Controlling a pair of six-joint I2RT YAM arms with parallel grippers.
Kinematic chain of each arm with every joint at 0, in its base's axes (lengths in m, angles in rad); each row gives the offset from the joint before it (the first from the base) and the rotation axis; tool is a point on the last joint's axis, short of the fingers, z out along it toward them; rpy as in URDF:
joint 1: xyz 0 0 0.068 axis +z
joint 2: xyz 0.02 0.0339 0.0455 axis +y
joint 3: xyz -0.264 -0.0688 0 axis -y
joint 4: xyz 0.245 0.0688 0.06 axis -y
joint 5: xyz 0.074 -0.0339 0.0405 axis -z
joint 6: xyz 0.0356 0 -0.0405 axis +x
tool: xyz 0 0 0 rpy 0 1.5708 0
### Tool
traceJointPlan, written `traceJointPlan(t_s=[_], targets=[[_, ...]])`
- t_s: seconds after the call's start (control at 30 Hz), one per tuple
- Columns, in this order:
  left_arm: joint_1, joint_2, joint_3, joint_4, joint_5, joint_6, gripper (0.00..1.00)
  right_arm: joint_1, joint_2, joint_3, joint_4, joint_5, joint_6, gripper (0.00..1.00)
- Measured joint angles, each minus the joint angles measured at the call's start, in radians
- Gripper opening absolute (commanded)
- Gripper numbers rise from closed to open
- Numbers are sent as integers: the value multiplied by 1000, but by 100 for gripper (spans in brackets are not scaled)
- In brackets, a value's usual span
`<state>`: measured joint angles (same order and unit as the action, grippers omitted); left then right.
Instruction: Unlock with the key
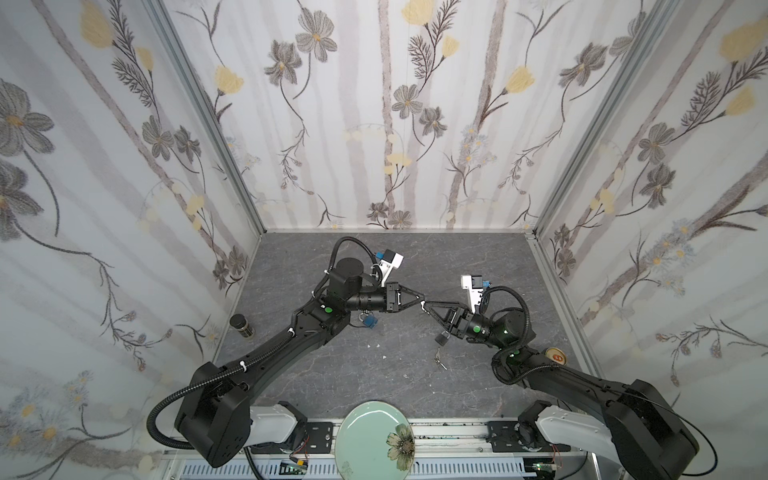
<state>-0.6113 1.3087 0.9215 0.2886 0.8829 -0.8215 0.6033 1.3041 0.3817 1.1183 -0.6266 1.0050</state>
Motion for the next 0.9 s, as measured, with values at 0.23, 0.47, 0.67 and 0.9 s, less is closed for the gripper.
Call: traceJointPlan(t_s=[0.23, 0.47, 0.67, 0.9], targets=[[2, -2, -6, 0, 0, 0, 0, 5, 13, 2, 14, -3, 8, 21], [2, -2, -7, 5, -9, -1, 0, 11, 31, 4, 21, -3, 15, 18], [2, -6, -14, 8, -14, -2, 0, 11, 50, 12, 32, -3, 24, 4], [2, -9, -18, 14, -18, 0, 0, 11, 59, 13, 47, -3, 41, 0]])
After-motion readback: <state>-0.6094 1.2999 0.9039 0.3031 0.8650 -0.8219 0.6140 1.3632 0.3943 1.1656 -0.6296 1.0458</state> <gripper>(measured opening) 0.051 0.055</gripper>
